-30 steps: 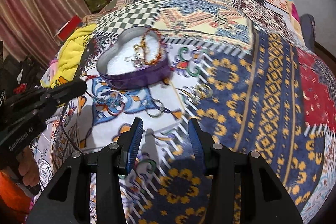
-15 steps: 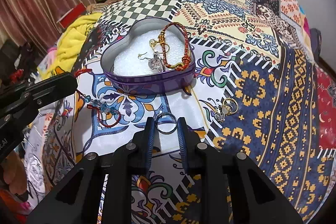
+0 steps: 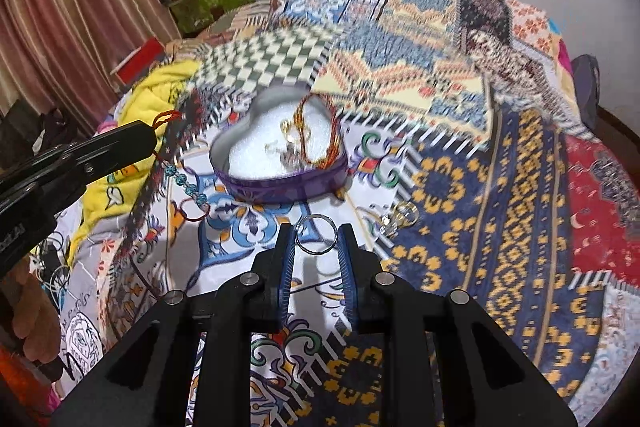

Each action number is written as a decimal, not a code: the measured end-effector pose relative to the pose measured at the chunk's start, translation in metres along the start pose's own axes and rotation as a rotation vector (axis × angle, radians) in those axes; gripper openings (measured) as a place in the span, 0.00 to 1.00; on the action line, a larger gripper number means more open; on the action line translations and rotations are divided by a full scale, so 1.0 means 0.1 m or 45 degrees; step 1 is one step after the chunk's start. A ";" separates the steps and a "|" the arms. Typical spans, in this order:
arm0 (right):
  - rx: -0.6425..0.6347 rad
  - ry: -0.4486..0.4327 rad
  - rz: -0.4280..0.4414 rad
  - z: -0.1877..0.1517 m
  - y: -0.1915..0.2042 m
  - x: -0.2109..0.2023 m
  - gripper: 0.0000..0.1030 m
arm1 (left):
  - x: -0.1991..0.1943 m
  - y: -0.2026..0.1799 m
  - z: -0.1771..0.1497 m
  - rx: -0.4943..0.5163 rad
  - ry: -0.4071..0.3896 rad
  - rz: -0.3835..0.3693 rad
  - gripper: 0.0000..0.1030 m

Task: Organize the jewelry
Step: 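Grasp a silver ring with the right tool while the left tool grasps the teal-beaded bracelet, then lower the ring into the tin and open the right tool while the left releases the bracelet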

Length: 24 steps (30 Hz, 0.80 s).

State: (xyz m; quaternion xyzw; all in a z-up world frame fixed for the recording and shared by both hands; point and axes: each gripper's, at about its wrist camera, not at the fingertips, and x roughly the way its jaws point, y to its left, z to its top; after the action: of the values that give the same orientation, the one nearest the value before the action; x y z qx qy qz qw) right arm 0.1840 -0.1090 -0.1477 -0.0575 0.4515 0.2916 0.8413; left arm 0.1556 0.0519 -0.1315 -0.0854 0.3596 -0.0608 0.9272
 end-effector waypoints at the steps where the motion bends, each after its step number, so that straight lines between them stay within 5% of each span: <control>1: -0.001 -0.019 -0.002 0.02 0.00 -0.05 0.19 | -0.02 -0.01 0.03 0.005 -0.013 -0.001 0.00; 24: -0.030 -0.172 0.070 0.43 0.06 -0.12 0.19 | -0.01 -0.03 0.49 0.065 -0.129 0.005 0.00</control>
State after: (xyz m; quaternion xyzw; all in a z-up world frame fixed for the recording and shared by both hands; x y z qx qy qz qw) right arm 0.2065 -0.0936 -0.1125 -0.0350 0.3918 0.3231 0.8607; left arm 0.1877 0.0551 -0.0948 -0.0639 0.3105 -0.0638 0.9463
